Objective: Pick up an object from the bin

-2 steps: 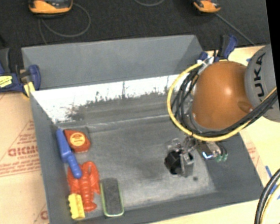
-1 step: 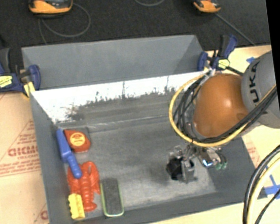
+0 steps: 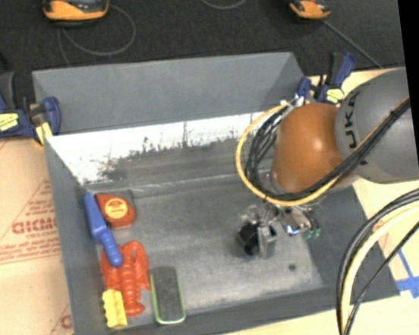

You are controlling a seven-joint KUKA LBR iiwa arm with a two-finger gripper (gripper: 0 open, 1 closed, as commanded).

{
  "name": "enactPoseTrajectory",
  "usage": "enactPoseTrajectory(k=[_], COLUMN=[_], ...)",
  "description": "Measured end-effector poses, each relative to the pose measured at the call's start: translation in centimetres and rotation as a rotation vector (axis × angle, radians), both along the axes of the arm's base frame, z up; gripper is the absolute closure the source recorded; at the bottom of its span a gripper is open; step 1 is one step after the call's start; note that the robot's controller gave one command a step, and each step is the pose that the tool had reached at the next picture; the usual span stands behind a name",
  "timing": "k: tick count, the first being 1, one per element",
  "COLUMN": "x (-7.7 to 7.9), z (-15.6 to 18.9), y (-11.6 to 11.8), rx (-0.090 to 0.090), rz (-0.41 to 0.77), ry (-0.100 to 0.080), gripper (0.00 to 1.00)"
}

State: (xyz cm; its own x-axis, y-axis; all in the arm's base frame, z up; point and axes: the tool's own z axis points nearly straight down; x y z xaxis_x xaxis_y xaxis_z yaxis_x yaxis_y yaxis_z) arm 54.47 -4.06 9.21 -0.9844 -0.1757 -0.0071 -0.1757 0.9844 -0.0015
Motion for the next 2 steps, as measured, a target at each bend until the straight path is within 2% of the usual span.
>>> enactPoseTrajectory(k=[1, 2], x=[-2.17, -2.17], z=[6.55, 6.55], y=[-4.07, -4.06], rx=[0.000, 0.000], rz=[-0.014, -0.015], ry=[0.005, 0.005], gripper=[1.00, 1.00])
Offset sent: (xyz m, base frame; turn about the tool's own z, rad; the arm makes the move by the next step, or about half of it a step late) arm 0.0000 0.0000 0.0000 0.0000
